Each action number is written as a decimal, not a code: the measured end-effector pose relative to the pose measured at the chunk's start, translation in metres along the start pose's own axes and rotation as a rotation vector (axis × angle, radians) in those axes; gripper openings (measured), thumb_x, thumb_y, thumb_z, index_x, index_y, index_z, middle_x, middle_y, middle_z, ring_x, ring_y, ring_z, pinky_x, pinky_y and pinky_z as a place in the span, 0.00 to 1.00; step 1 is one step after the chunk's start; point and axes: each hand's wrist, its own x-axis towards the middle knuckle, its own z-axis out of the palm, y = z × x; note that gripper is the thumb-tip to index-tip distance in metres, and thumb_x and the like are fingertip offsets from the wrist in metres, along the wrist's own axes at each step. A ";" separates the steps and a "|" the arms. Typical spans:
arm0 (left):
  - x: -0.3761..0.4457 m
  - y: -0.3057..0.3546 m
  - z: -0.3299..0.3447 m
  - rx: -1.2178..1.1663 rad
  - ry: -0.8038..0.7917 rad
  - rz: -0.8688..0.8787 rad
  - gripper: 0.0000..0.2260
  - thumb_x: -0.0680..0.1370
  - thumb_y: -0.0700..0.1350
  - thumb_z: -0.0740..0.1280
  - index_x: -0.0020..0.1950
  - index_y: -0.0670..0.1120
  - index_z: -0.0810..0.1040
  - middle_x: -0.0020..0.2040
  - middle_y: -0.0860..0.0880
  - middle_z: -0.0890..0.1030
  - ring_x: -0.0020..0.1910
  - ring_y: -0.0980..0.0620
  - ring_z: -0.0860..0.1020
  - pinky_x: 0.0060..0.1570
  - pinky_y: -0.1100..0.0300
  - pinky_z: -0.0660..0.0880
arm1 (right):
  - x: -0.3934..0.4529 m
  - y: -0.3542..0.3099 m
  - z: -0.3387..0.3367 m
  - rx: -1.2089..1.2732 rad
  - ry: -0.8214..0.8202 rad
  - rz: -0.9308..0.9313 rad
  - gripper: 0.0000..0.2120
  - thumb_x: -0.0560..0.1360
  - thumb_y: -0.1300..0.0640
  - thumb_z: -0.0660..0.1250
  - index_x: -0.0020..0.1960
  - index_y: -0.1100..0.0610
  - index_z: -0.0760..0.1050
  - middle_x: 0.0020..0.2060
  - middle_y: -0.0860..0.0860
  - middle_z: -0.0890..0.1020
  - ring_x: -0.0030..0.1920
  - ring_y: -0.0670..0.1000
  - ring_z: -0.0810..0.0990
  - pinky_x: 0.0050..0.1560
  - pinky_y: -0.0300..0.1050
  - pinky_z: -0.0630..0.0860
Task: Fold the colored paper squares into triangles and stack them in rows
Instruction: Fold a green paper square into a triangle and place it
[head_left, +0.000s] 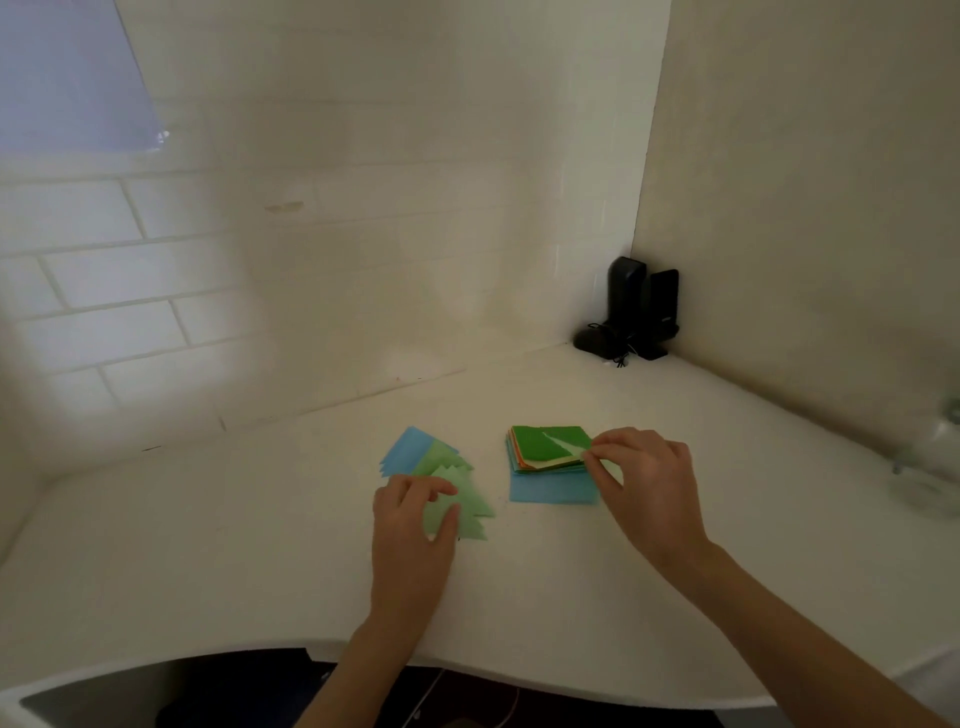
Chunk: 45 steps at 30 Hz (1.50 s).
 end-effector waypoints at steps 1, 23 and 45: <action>-0.001 0.012 0.005 -0.029 -0.020 0.038 0.10 0.70 0.36 0.72 0.46 0.49 0.77 0.45 0.54 0.73 0.46 0.56 0.72 0.46 0.75 0.65 | -0.007 0.002 -0.007 -0.006 0.011 -0.022 0.01 0.71 0.55 0.72 0.43 0.51 0.82 0.43 0.44 0.82 0.44 0.48 0.79 0.47 0.45 0.66; -0.030 0.052 0.080 0.004 -0.518 0.223 0.06 0.71 0.51 0.67 0.44 0.51 0.80 0.47 0.55 0.77 0.49 0.56 0.72 0.51 0.63 0.68 | -0.080 0.025 -0.019 0.380 -0.326 0.234 0.09 0.66 0.43 0.64 0.41 0.44 0.79 0.39 0.37 0.80 0.42 0.39 0.78 0.46 0.36 0.74; -0.020 0.058 0.092 0.024 -0.567 -0.031 0.04 0.69 0.51 0.72 0.39 0.59 0.79 0.47 0.57 0.74 0.51 0.55 0.70 0.54 0.60 0.66 | -0.063 0.043 -0.011 0.523 -0.587 0.429 0.16 0.63 0.57 0.77 0.43 0.43 0.76 0.40 0.44 0.81 0.39 0.38 0.75 0.41 0.27 0.69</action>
